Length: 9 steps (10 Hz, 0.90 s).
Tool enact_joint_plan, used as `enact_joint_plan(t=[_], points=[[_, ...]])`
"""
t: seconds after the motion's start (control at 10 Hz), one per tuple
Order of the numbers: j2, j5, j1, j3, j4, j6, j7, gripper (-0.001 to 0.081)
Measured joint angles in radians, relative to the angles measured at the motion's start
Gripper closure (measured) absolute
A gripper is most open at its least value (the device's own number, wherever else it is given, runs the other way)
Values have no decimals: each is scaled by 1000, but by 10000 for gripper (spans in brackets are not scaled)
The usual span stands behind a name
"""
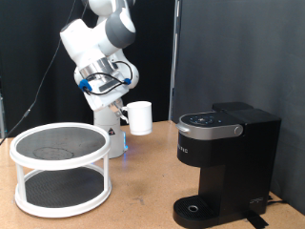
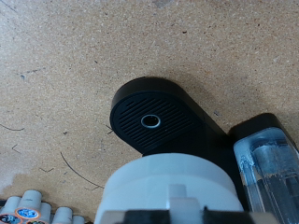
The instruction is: Make a cup of coffee with the keurig machine
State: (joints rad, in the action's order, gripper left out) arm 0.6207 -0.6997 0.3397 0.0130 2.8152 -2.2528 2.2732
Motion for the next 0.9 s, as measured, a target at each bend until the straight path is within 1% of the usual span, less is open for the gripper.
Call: enact_joint_plan(t=[0.3,0.5,0.7,0.9], points=[[-3,4,4,0,-3,0,0,805],[-26,5,5,-10,-3,-23,15,805],[-73,11,5,-43,-4,-65,44,805],[-142,12,4,-86,-8,-134,67,805]])
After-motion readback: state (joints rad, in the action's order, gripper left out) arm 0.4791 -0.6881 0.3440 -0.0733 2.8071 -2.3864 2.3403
